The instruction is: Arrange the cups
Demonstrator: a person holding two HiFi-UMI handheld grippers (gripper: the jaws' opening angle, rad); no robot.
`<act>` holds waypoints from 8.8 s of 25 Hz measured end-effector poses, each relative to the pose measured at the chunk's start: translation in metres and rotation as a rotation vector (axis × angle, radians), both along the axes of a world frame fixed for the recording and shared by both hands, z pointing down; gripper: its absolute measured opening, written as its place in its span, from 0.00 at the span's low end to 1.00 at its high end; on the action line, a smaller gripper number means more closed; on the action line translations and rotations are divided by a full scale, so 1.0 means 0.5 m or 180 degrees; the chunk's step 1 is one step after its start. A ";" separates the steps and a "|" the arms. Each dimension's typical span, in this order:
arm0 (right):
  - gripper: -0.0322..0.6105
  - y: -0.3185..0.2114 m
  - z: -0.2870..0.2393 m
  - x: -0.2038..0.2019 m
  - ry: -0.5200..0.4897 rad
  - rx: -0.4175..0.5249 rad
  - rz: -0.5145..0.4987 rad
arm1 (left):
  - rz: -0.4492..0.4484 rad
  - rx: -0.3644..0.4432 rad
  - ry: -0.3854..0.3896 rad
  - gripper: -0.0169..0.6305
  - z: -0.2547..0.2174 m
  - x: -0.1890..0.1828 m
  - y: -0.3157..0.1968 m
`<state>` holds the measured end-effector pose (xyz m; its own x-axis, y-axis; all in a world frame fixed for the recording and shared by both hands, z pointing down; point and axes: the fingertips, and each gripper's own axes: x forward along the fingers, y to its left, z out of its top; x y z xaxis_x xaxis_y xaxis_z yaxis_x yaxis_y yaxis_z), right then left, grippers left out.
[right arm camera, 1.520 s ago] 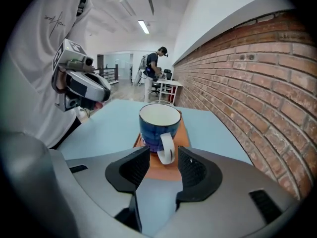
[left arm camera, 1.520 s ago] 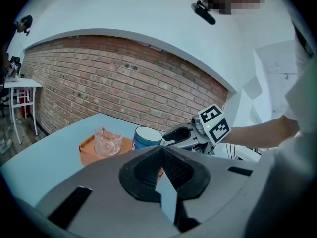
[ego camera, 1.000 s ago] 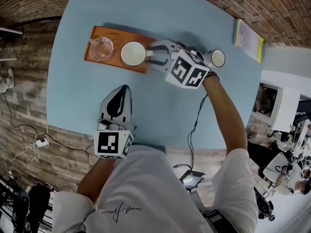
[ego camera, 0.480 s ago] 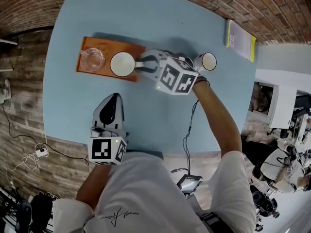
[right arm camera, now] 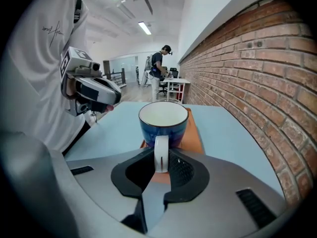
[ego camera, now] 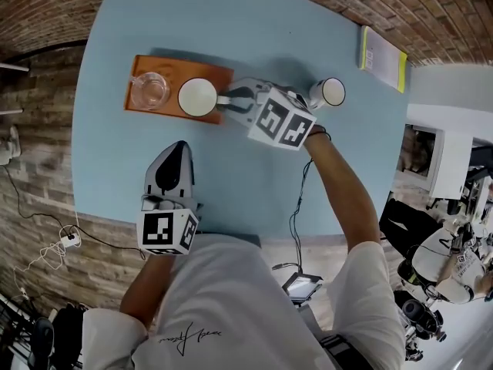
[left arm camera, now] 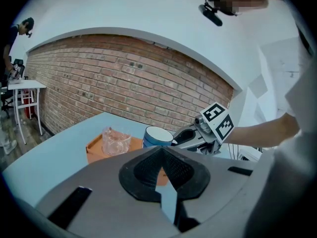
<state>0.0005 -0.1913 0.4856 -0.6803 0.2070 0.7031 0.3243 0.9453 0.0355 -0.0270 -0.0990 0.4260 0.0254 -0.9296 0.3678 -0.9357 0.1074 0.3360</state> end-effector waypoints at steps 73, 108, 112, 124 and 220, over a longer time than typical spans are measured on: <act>0.14 0.072 0.009 -0.030 -0.0443 0.0217 0.4811 | 0.0612 0.0451 0.0117 0.04 -0.054 -0.164 0.014; 0.15 0.072 0.011 -0.031 -0.0459 0.0147 0.5151 | 0.0619 0.0440 0.0202 0.04 -0.045 -0.169 0.005; 0.15 0.078 0.010 -0.032 -0.0391 0.0155 0.5266 | 0.0605 0.0436 0.0213 0.04 -0.046 -0.170 0.004; 0.15 0.077 0.012 -0.037 -0.0464 0.0057 0.5334 | 0.0602 0.0451 0.0227 0.04 -0.046 -0.171 0.004; 0.09 0.180 -0.144 -0.152 -0.0869 -0.0684 0.4080 | 0.5284 -0.0421 -0.3385 0.17 0.188 -0.256 -0.156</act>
<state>-0.0754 -0.1011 0.4135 -0.5895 -0.5936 0.5479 -0.7886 0.5699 -0.2311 -0.1550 -0.1768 0.5199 0.4504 -0.1975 0.8707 0.0927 -0.9596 -0.2656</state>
